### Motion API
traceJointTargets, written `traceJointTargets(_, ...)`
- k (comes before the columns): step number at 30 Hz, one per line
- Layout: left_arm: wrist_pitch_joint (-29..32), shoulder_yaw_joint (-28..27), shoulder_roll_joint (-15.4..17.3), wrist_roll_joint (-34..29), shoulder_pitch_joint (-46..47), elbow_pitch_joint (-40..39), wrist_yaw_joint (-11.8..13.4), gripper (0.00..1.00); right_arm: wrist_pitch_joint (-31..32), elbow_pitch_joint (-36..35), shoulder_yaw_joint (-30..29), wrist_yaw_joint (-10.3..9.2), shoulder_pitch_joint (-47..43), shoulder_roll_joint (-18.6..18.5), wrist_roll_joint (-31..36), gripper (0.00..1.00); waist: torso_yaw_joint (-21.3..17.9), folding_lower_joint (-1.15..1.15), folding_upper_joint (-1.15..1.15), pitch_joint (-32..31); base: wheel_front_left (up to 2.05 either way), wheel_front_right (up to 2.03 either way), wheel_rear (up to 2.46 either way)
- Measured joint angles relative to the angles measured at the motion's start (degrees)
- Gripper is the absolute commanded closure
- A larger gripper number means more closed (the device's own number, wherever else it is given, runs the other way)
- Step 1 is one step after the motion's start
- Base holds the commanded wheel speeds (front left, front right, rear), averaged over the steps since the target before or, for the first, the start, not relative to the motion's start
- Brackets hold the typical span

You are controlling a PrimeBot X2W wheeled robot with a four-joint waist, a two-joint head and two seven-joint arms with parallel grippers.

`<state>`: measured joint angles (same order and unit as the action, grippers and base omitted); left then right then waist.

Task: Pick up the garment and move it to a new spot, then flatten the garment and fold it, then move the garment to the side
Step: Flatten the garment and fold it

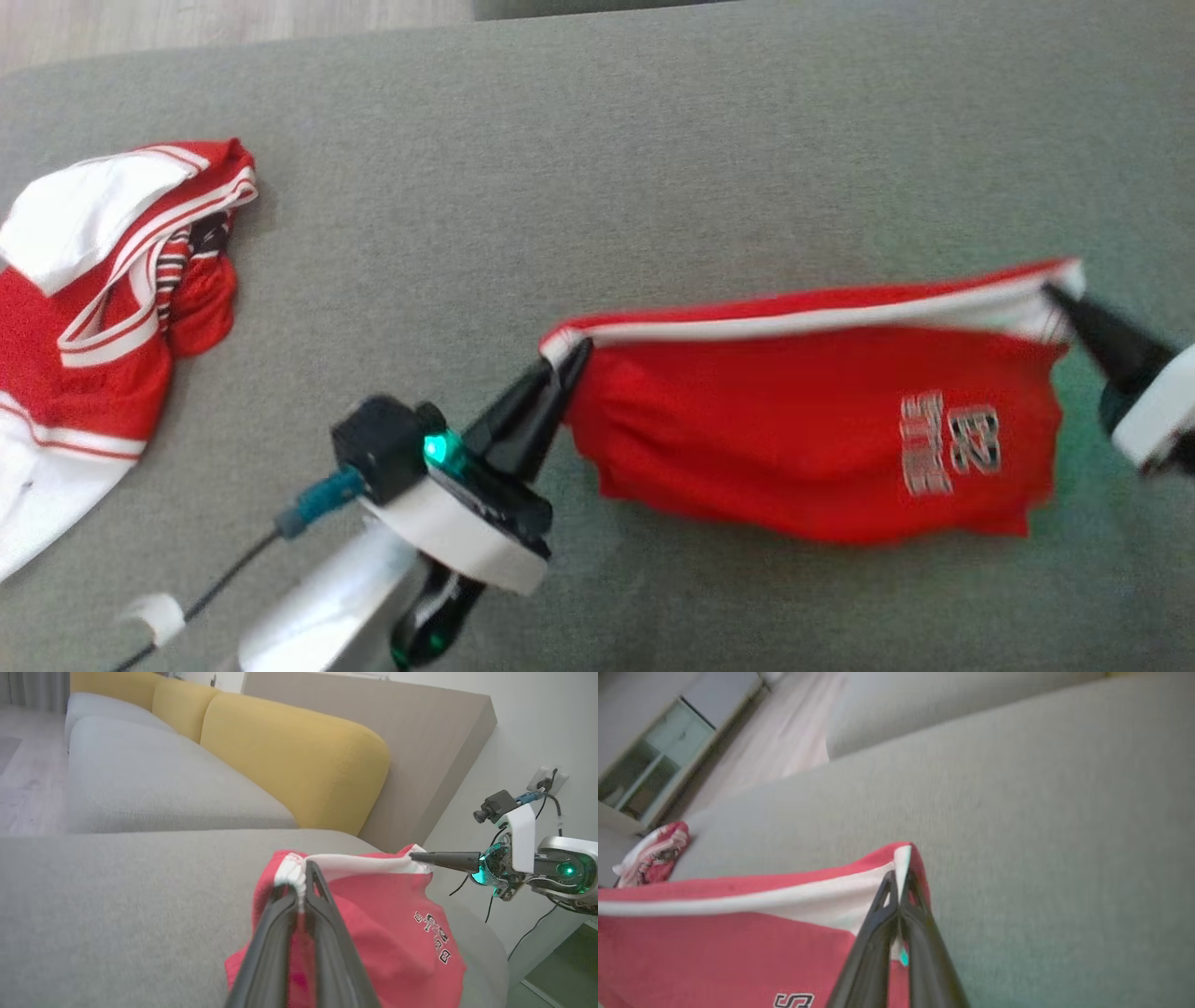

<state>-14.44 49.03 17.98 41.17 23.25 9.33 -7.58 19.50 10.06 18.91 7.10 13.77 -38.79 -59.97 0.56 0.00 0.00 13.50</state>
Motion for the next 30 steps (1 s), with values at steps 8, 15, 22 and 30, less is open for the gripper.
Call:
traceJointTargets(8, 0.0, -1.7, 2.5, -1.1, 12.7, -0.9, 0.0, 1.0, -7.3, -1.8, -5.4, 0.01, 10.8, -0.7, -0.3, 1.0, -3.0, 0.0, 0.0, 0.4, 0.0, 0.0, 0.0)
traceJointTargets(15, 0.1, -0.8, 2.2, 1.8, 40.2, 8.0, 0.0, 1.0, -13.3, 2.2, -5.6, 0.01, 32.3, -0.8, 3.5, 1.0, -5.0, 0.01, 0.0, 4.7, 0.0, 0.0, 0.0)
traceJointTargets(22, -0.3, -7.4, -2.6, -2.0, 56.6, 16.6, 0.0, 1.0, -18.6, 5.4, -2.8, 0.01, 49.7, -1.2, 4.5, 1.0, -6.2, 0.02, 0.0, 9.5, 0.0, 0.0, 0.0)
traceJointTargets(30, -0.3, -2.4, -1.3, 0.1, 42.4, 12.2, 0.0, 1.0, -21.7, 4.0, 6.4, 0.01, 42.7, -5.4, -1.2, 1.0, -5.9, 0.0, 0.0, 9.5, 0.0, 0.0, 0.0)
